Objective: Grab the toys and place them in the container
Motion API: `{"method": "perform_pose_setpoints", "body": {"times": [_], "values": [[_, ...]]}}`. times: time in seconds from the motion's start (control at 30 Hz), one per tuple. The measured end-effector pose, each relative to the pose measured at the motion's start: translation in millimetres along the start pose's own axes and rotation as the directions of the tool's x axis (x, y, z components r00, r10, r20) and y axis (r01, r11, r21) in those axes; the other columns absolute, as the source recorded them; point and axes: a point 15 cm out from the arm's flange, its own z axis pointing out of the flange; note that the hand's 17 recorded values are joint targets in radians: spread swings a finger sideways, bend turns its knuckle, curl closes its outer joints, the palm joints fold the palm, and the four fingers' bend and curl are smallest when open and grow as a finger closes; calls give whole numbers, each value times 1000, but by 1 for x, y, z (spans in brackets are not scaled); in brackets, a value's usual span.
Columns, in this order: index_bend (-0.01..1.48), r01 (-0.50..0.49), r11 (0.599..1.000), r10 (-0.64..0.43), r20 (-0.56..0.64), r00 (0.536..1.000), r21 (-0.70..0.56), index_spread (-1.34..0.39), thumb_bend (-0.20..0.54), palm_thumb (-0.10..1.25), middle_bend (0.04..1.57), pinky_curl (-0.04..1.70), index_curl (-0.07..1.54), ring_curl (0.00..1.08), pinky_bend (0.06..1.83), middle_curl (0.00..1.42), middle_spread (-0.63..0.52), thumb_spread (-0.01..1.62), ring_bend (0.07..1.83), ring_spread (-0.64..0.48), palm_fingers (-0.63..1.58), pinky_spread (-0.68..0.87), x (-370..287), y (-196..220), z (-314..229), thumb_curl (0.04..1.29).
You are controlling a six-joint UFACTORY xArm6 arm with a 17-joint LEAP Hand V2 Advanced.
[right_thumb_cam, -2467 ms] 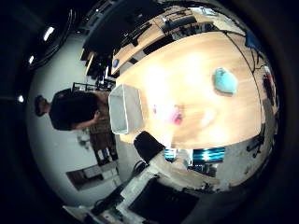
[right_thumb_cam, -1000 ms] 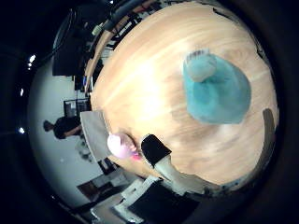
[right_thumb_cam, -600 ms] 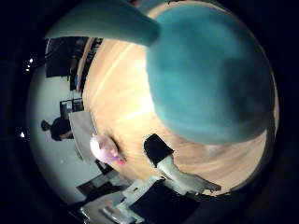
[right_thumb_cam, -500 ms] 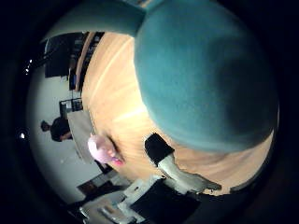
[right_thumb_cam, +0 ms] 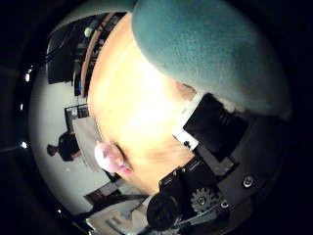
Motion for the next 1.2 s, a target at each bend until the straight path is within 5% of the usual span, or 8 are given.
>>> {"method": "perform_pose_setpoints", "body": {"times": [0.33,0.53,0.8,1.2], "values": [[385,54,998,-56,76,996,19,-542,79,1113,686,220,450,451,1120,598,-432,897,1142,-361,1195,-614,-53,0,-109,418],[380,189,981,-192,93,977,39,-544,28,1147,703,244,492,455,1112,613,-437,878,1153,-356,1182,-620,-137,7,-168,425],[359,405,905,-411,21,911,130,-550,-15,1173,714,261,538,457,1079,622,-434,871,1163,-355,1173,-627,-282,40,-226,435],[319,651,752,-655,-1,756,104,-560,-16,1170,716,282,584,457,1058,629,-434,877,1165,-352,1171,-629,-473,123,-217,441]]}}
